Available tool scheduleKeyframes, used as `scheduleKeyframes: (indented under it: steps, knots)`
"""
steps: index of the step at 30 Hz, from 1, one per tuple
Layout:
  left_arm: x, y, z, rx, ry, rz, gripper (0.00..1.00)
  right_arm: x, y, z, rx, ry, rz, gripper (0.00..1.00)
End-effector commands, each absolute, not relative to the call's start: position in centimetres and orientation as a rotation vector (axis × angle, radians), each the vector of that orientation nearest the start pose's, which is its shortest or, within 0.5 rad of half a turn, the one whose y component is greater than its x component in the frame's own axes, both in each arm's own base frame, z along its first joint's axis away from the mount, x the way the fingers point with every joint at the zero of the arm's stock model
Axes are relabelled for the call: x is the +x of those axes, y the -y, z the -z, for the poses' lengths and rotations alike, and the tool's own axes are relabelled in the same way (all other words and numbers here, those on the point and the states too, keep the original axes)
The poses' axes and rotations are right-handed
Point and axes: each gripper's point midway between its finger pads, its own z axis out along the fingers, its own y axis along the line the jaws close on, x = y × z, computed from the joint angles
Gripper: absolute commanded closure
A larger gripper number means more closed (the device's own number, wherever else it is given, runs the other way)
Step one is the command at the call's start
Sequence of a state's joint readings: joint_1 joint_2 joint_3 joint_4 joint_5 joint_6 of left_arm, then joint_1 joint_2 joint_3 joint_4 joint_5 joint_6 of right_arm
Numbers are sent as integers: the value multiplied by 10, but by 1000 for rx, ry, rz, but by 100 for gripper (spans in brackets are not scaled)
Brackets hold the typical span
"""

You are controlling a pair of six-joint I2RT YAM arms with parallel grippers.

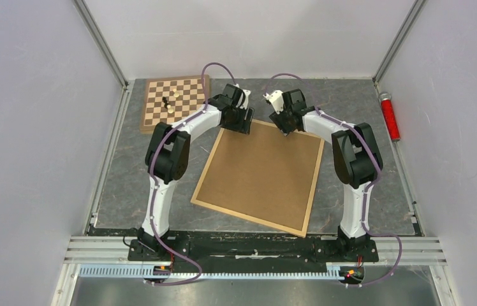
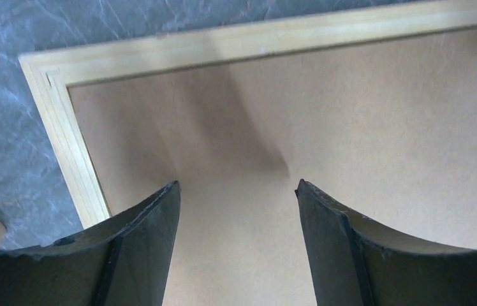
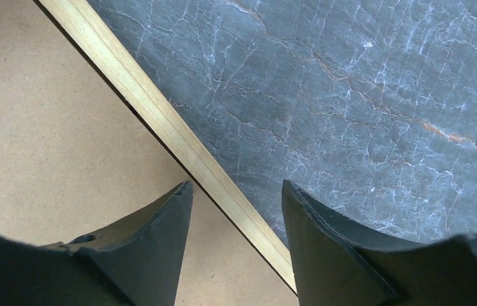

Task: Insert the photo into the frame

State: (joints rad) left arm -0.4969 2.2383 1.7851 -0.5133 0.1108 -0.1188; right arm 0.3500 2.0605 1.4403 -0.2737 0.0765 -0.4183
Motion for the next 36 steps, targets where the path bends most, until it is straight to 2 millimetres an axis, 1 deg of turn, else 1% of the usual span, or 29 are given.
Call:
scheduleKeyframes:
  steps: [1,4,6,7,8,9,10,13,16,17,20,24,28,29,31,34,36]
  knots:
    - [427,269,-49,487,-2590,419,26,405,-142,40,-1126,-2537,7,40]
    - [418,250,-57,551,-2558,328,26,407,-146,20,-1129,-2471,-18,39]
    - [413,235,-64,603,-2538,249,26,411,-147,2,-1112,-2423,-21,37]
    - [410,225,-65,626,-2537,197,26,412,-147,-4,-1106,-2408,-23,36]
    - [407,219,-68,635,-2536,182,26,412,-147,-11,-1105,-2394,-25,36]
    - [405,206,-69,670,-2526,114,26,413,-145,-16,-1103,-2385,-24,35]
    - [403,198,-71,683,-2526,84,26,413,-144,-22,-1106,-2375,-25,34]
    - [394,176,-68,735,-2548,0,26,412,-136,-32,-1125,-2357,-28,30]
    - [389,162,-60,775,-2585,-50,26,419,-122,-39,-1126,-2332,-28,26]
    - [387,160,-56,785,-2601,-52,26,420,-119,-40,-1140,-2324,-36,24]
    - [383,159,-42,818,-2644,-47,26,427,-107,-39,-1157,-2315,-29,23]
    - [381,160,-28,850,-2683,-48,28,440,-94,-39,-1123,-2314,-87,24]
    - [379,159,-20,879,-2705,-37,31,455,-78,-45,-1064,-2312,-181,27]
    - [378,160,-18,892,-2707,-27,33,458,-75,-45,-1050,-2311,-207,28]
    - [376,163,-16,922,-2708,-2,41,465,-68,-50,-1021,-2304,-249,29]
    - [376,165,-13,962,-2705,14,51,469,-62,-50,-1006,-2304,-301,30]
    - [377,166,-12,996,-2695,21,61,470,-58,-50,-987,-2304,-336,30]
